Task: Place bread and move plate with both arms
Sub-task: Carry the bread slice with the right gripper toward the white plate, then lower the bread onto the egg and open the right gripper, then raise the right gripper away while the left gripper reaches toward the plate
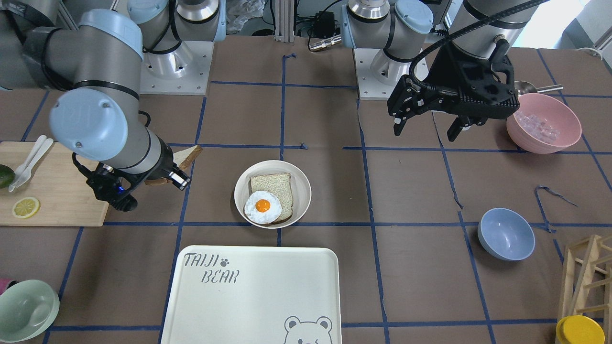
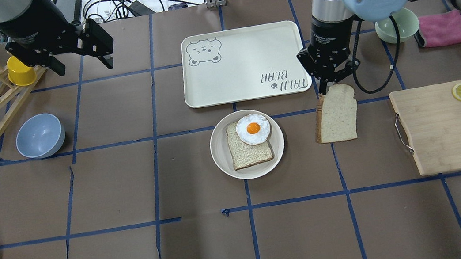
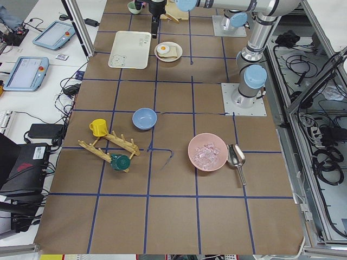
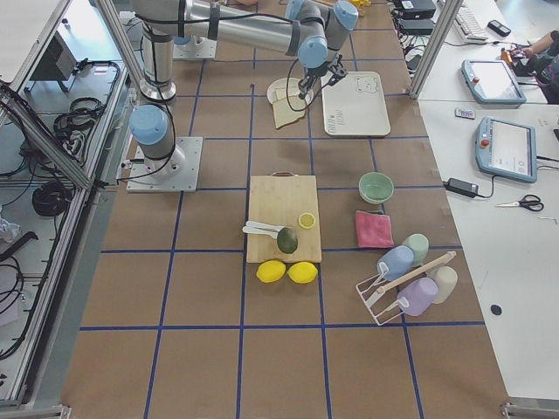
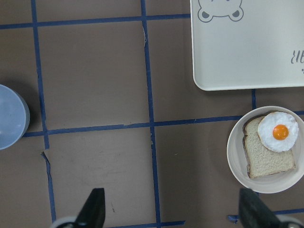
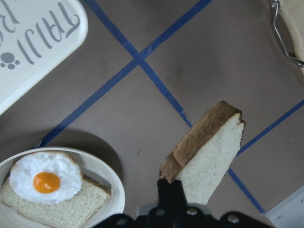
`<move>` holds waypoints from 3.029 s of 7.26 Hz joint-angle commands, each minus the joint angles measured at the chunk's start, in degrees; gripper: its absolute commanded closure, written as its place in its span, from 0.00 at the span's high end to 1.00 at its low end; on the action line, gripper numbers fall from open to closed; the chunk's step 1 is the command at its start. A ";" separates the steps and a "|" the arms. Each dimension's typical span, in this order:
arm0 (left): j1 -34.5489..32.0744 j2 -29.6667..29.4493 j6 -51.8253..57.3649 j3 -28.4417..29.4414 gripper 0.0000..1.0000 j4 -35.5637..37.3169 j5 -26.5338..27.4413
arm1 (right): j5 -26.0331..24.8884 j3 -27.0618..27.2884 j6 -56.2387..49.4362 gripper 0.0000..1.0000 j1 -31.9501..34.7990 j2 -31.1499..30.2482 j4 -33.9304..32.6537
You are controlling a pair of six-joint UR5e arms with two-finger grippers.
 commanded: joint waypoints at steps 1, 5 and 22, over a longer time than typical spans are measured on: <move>-0.04 0.00 0.00 0.00 1.00 0.00 0.00 | 2.92 -2.48 7.16 0.00 5.43 2.41 -2.10; -0.04 0.00 0.00 0.00 1.00 0.00 0.00 | 6.33 -3.81 13.78 0.00 10.46 6.02 -8.24; -1.69 -4.20 -7.34 -6.83 1.00 5.50 -5.92 | -0.19 -1.79 -37.79 1.00 0.02 -6.19 -7.56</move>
